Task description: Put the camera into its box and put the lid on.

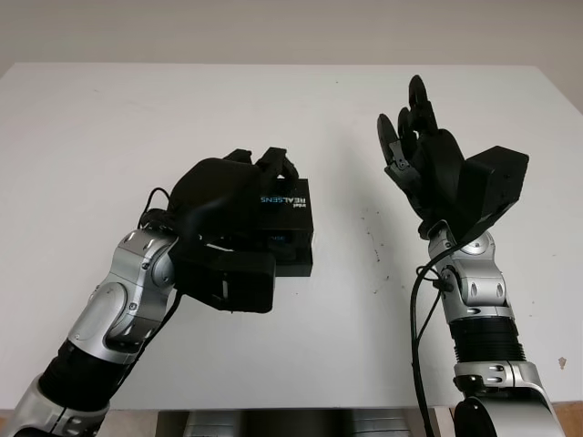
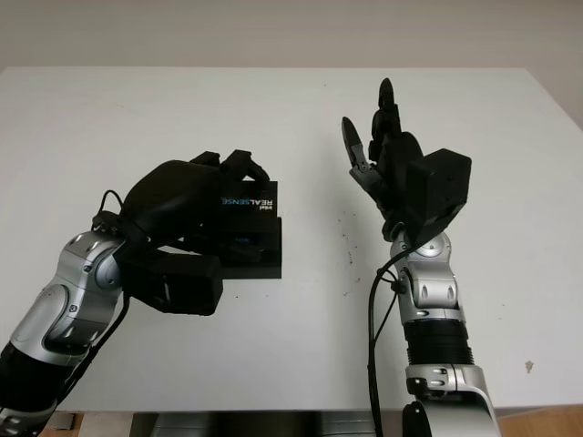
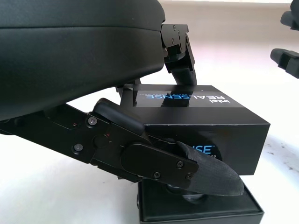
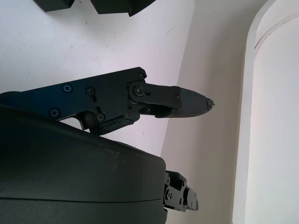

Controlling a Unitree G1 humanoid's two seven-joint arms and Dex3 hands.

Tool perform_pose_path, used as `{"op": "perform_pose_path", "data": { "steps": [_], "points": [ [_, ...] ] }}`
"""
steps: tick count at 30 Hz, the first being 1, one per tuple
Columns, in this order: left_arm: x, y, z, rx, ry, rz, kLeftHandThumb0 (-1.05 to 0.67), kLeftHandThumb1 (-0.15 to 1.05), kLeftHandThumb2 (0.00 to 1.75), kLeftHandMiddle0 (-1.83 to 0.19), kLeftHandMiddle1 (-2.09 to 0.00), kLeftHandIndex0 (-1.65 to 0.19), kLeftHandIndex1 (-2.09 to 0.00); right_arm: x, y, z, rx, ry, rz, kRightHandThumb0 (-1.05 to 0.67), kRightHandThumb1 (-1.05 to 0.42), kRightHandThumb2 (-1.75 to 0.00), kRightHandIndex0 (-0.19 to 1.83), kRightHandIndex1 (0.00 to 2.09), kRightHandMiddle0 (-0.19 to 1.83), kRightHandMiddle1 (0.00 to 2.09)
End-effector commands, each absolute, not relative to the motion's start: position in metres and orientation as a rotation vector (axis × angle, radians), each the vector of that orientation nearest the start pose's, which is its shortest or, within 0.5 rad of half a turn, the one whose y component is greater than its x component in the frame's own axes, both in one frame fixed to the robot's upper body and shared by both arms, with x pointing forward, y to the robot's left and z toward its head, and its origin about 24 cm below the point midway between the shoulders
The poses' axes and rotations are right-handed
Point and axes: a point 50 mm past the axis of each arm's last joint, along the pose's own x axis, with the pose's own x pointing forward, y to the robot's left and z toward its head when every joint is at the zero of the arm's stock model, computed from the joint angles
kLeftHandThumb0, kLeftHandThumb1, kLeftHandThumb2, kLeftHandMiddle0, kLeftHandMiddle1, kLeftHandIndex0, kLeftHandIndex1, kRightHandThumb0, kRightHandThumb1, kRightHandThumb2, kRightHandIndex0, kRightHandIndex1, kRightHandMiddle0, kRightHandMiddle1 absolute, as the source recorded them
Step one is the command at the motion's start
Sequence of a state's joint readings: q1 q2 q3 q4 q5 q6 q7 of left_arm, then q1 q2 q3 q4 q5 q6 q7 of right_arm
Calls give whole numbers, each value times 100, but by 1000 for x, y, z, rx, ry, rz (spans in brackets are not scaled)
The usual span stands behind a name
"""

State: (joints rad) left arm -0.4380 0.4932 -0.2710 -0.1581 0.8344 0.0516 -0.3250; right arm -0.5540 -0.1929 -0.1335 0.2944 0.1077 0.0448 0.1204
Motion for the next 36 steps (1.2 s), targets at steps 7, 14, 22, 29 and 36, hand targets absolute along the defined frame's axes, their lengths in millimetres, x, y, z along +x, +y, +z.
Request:
{"op": "perform_pose_path", "data": {
  "steps": [7, 14, 22, 29, 36],
  "points": [
    [304, 132, 152, 1408, -370, -322, -26, 105, 30, -41, -209, 1, -174, 348, -180, 144, -56, -235, 86, -56, -105, -44, -19, 0, -19, 1],
    [305, 130, 147, 1403, -357, -329, -24, 105, 28, -57, -209, 5, -169, 348, -180, 143, -58, -239, 92, -56, -105, -45, -19, 0, -19, 0],
    [302, 123, 148, 1410, -331, -345, -25, 105, 30, -59, -209, 6, -179, 348, -179, 144, -51, -236, 88, -55, -105, -45, -19, 0, -19, 1],
    [298, 115, 145, 1354, -288, -375, -25, 105, 32, -54, -209, 6, -208, 348, -179, 144, -49, -239, 89, -56, -105, -45, -19, 0, -19, 1],
    [294, 109, 140, 1333, -276, -406, -25, 105, 31, -44, -209, 10, -209, 347, -180, 143, -48, -238, 88, -57, -105, -44, -19, 0, -19, 0]
  ]
}}
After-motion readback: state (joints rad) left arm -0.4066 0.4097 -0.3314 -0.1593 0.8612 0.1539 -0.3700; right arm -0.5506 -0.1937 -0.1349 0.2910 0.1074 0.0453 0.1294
